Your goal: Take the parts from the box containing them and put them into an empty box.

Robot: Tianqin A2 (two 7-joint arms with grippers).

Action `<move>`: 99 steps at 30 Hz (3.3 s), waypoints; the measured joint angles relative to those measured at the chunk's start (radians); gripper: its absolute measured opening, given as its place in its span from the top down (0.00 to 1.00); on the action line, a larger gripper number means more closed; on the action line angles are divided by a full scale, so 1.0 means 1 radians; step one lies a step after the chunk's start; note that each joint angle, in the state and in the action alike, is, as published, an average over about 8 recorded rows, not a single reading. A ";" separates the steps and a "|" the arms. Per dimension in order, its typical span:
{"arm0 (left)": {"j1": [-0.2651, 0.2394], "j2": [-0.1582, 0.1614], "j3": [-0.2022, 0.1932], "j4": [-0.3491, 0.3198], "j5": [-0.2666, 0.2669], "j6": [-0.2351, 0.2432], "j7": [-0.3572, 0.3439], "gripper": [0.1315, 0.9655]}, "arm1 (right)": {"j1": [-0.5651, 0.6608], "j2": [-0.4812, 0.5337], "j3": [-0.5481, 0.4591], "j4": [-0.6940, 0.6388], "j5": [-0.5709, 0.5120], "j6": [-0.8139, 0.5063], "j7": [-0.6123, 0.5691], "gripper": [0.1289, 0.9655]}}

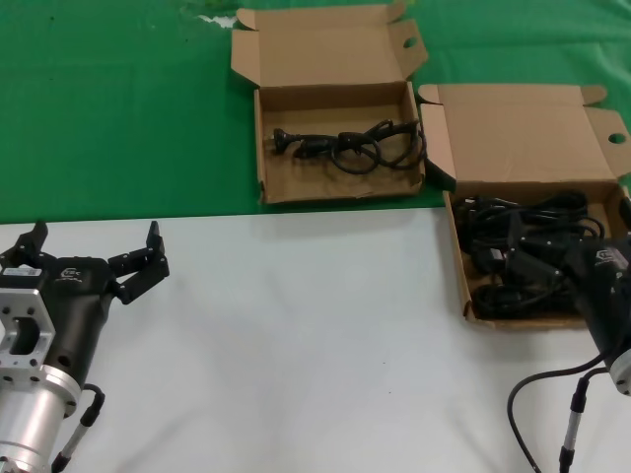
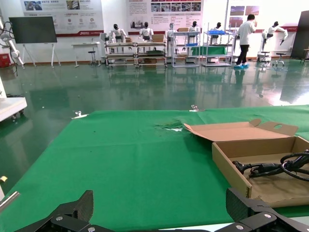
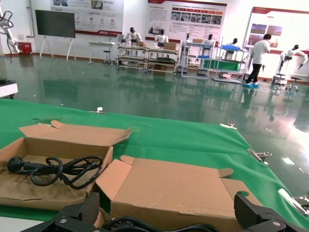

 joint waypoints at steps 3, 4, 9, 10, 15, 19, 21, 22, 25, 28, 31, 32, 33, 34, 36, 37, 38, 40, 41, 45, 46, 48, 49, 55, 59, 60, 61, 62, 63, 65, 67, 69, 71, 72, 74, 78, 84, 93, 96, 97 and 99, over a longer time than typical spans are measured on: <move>0.000 0.000 0.000 0.000 0.000 0.000 0.000 0.00 | 0.000 0.000 0.000 0.000 0.000 0.000 0.000 0.00; 0.000 0.000 0.000 0.000 0.000 0.000 0.000 0.00 | 0.000 0.000 0.000 0.000 0.000 0.000 0.000 0.00; 0.000 0.000 0.000 0.000 0.000 0.000 0.000 0.00 | 0.000 0.000 0.000 0.000 0.000 0.000 0.000 0.00; 0.000 0.000 0.000 0.000 0.000 0.000 0.000 0.00 | 0.000 0.000 0.000 0.000 0.000 0.000 0.000 0.00; 0.000 0.000 0.000 0.000 0.000 0.000 0.000 0.00 | 0.000 0.000 0.000 0.000 0.000 0.000 0.000 0.00; 0.000 0.000 0.000 0.000 0.000 0.000 0.000 0.00 | 0.000 0.000 0.000 0.000 0.000 0.000 0.000 0.00; 0.000 0.000 0.000 0.000 0.000 0.000 0.000 0.00 | 0.000 0.000 0.000 0.000 0.000 0.000 0.000 0.00; 0.000 0.000 0.000 0.000 0.000 0.000 0.000 0.00 | 0.000 0.000 0.000 0.000 0.000 0.000 0.000 0.00; 0.000 0.000 0.000 0.000 0.000 0.000 0.000 0.00 | 0.000 0.000 0.000 0.000 0.000 0.000 0.000 0.00; 0.000 0.000 0.000 0.000 0.000 0.000 0.000 0.00 | 0.000 0.000 0.000 0.000 0.000 0.000 0.000 0.00; 0.000 0.000 0.000 0.000 0.000 0.000 0.000 0.00 | 0.000 0.000 0.000 0.000 0.000 0.000 0.000 0.00; 0.000 0.000 0.000 0.000 0.000 0.000 0.000 0.00 | 0.000 0.000 0.000 0.000 0.000 0.000 0.000 0.00; 0.000 0.000 0.000 0.000 0.000 0.000 0.000 0.00 | 0.000 0.000 0.000 0.000 0.000 0.000 0.000 0.00; 0.000 0.000 0.000 0.000 0.000 0.000 0.000 0.00 | 0.000 0.000 0.000 0.000 0.000 0.000 0.000 0.00; 0.000 0.000 0.000 0.000 0.000 0.000 0.000 0.00 | 0.000 0.000 0.000 0.000 0.000 0.000 0.000 0.00; 0.000 0.000 0.000 0.000 0.000 0.000 0.000 0.00 | 0.000 0.000 0.000 0.000 0.000 0.000 0.000 0.00; 0.000 0.000 0.000 0.000 0.000 0.000 0.000 0.00 | 0.000 0.000 0.000 0.000 0.000 0.000 0.000 0.00; 0.000 0.000 0.000 0.000 0.000 0.000 0.000 0.00 | 0.000 0.000 0.000 0.000 0.000 0.000 0.000 0.00; 0.000 0.000 0.000 0.000 0.000 0.000 0.000 0.00 | 0.000 0.000 0.000 0.000 0.000 0.000 0.000 0.00; 0.000 0.000 0.000 0.000 0.000 0.000 0.000 0.00 | 0.000 0.000 0.000 0.000 0.000 0.000 0.000 0.00; 0.000 0.000 0.000 0.000 0.000 0.000 0.000 0.00 | 0.000 0.000 0.000 0.000 0.000 0.000 0.000 0.00; 0.000 0.000 0.000 0.000 0.000 0.000 0.000 0.00 | 0.000 0.000 0.000 0.000 0.000 0.000 0.000 0.00; 0.000 0.000 0.000 0.000 0.000 0.000 0.000 0.00 | 0.000 0.000 0.000 0.000 0.000 0.000 0.000 0.00; 0.000 0.000 0.000 0.000 0.000 0.000 0.000 0.00 | 0.000 0.000 0.000 0.000 0.000 0.000 0.000 0.00; 0.000 0.000 0.000 0.000 0.000 0.000 0.000 0.00 | 0.000 0.000 0.000 0.000 0.000 0.000 0.000 0.00; 0.000 0.000 0.000 0.000 0.000 0.000 0.000 0.00 | 0.000 0.000 0.000 0.000 0.000 0.000 0.000 0.00; 0.000 0.000 0.000 0.000 0.000 0.000 0.000 0.00 | 0.000 0.000 0.000 0.000 0.000 0.000 0.000 0.00; 0.000 0.000 0.000 0.000 0.000 0.000 0.000 0.00 | 0.000 0.000 0.000 0.000 0.000 0.000 0.000 0.00; 0.000 0.000 0.000 0.000 0.000 0.000 0.000 0.00 | 0.000 0.000 0.000 0.000 0.000 0.000 0.000 0.00; 0.000 0.000 0.000 0.000 0.000 0.000 0.000 0.00 | 0.000 0.000 0.000 0.000 0.000 0.000 0.000 0.00; 0.000 0.000 0.000 0.000 0.000 0.000 0.000 0.00 | 0.000 0.000 0.000 0.000 0.000 0.000 0.000 0.00; 0.000 0.000 0.000 0.000 0.000 0.000 0.000 0.00 | 0.000 0.000 0.000 0.000 0.000 0.000 0.000 0.00; 0.000 0.000 0.000 0.000 0.000 0.000 0.000 0.00 | 0.000 0.000 0.000 0.000 0.000 0.000 0.000 0.00; 0.000 0.000 0.000 0.000 0.000 0.000 0.000 0.00 | 0.000 0.000 0.000 0.000 0.000 0.000 0.000 0.00; 0.000 0.000 0.000 0.000 0.000 0.000 0.000 0.00 | 0.000 0.000 0.000 0.000 0.000 0.000 0.000 0.00; 0.000 0.000 0.000 0.000 0.000 0.000 0.000 0.00 | 0.000 0.000 0.000 0.000 0.000 0.000 0.000 0.00; 0.000 0.000 0.000 0.000 0.000 0.000 0.000 0.00 | 0.000 0.000 0.000 0.000 0.000 0.000 0.000 0.00; 0.000 0.000 0.000 0.000 0.000 0.000 0.000 0.00 | 0.000 0.000 0.000 0.000 0.000 0.000 0.000 0.00; 0.000 0.000 0.000 0.000 0.000 0.000 0.000 0.00 | 0.000 0.000 0.000 0.000 0.000 0.000 0.000 0.00; 0.000 0.000 0.000 0.000 0.000 0.000 0.000 0.00 | 0.000 0.000 0.000 0.000 0.000 0.000 0.000 0.00; 0.000 0.000 0.000 0.000 0.000 0.000 0.000 0.00 | 0.000 0.000 0.000 0.000 0.000 0.000 0.000 0.00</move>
